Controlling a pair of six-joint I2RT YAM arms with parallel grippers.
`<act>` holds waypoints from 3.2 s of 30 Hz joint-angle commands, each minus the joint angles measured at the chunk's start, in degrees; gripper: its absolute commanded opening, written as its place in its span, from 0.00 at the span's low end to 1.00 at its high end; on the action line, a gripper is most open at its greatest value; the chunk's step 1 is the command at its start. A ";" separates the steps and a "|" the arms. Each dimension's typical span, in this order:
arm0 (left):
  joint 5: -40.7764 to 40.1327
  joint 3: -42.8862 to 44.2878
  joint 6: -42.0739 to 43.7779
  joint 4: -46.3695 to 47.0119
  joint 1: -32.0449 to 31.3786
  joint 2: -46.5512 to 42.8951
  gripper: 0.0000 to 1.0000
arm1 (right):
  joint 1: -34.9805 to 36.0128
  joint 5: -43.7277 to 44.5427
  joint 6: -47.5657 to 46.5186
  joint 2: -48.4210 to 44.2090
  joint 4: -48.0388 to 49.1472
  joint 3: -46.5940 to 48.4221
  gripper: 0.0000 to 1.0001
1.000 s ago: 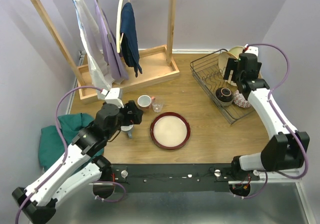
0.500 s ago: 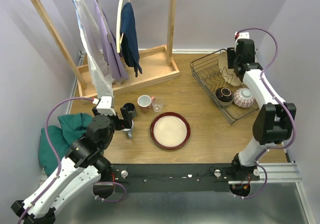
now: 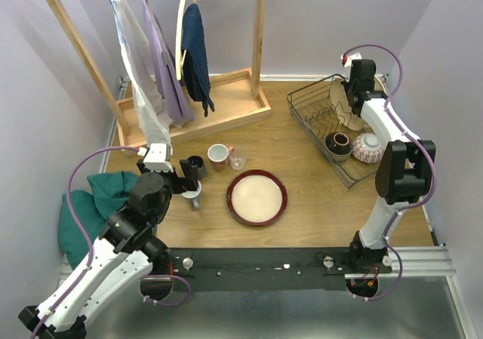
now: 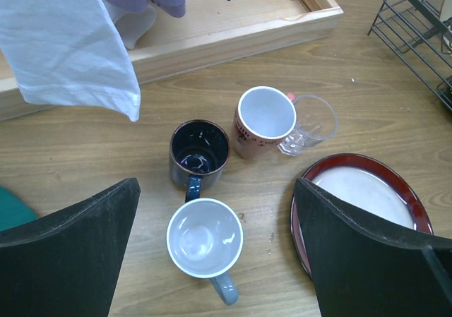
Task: Unload the mixed dishes from the dish rack
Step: Pick up the plate from the dish rack, then place the plate at the center of the board.
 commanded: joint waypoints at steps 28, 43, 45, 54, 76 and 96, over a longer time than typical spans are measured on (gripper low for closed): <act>3.86 -1.09 1.87 3.24 2.87 0.78 0.99 | -0.20 -3.25 -10.03 -9.92 3.82 3.14 0.01; 4.73 -1.26 1.87 3.68 2.87 0.96 0.99 | -0.20 -10.27 0.14 -21.43 0.39 1.12 0.01; 4.91 -1.35 1.87 3.68 2.96 0.96 0.99 | -0.20 -13.69 2.70 -23.98 -0.05 0.59 0.01; 5.88 -1.26 0.91 3.68 2.96 1.57 0.99 | -0.20 -30.65 18.60 -32.68 -0.84 -7.92 0.01; 5.70 -1.18 3.54 6.23 2.96 4.91 0.99 | 2.25 -65.65 46.21 -38.76 -0.50 -35.17 0.01; 6.14 -1.53 3.80 7.20 3.22 6.50 0.99 | 15.88 -63.64 59.05 -29.62 13.66 -51.00 0.01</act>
